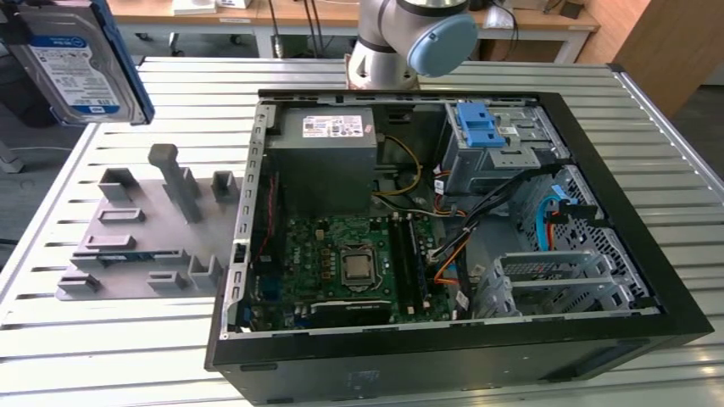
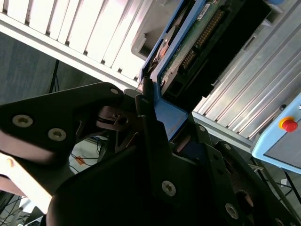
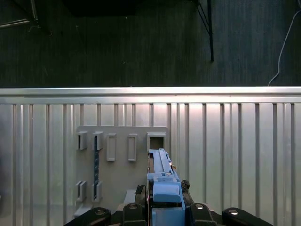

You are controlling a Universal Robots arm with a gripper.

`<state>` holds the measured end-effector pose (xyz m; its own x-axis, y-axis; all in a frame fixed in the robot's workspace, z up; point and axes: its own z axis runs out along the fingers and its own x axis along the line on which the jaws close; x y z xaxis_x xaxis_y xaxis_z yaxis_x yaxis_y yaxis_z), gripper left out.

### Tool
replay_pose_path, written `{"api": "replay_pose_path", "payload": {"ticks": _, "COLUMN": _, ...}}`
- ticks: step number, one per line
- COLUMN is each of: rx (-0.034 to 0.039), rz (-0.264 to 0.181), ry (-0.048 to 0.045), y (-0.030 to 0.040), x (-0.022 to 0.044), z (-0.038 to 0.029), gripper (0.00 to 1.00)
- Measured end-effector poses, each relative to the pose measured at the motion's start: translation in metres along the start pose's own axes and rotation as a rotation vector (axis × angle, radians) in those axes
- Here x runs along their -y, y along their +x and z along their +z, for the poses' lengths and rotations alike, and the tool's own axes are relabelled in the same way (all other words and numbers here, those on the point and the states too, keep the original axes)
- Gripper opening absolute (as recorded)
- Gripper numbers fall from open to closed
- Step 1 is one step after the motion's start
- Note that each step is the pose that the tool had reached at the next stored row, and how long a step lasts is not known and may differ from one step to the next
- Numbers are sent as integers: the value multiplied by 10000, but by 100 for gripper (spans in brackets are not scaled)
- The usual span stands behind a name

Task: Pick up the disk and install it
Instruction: 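Pick up the disk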

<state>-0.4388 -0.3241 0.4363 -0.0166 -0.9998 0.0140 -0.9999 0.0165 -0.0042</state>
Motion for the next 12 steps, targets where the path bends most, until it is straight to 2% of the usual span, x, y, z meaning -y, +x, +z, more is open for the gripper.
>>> {"api": "replay_pose_path", "payload": {"ticks": 8, "rx": 0, "rz": 0, "ry": 1, "y": 1, "x": 0, "z": -50, "gripper": 37}}
{"api": "replay_pose_path", "payload": {"ticks": 12, "rx": -1, "rz": 0, "ry": 59, "y": 1, "x": 0, "z": -52, "gripper": 37}}
